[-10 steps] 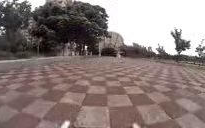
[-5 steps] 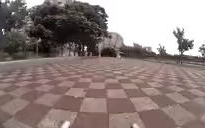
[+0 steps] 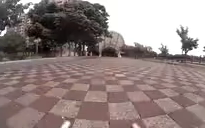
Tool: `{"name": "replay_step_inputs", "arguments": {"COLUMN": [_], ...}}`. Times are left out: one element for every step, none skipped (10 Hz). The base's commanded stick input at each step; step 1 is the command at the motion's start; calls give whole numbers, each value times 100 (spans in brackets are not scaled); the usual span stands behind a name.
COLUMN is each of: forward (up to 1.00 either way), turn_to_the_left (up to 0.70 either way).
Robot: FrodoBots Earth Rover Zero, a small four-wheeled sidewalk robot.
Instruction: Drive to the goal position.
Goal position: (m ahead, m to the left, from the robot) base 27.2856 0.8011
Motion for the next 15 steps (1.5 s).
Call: {"name": "replay_step_inputs", "arguments": {"forward": [100,100,100,100,100,100,100,100,100,100,100,100,100,100,100], "turn_to_the_left": [0,0,0,0,0,0,0,0,0,0,0,0,0,0,0]}}
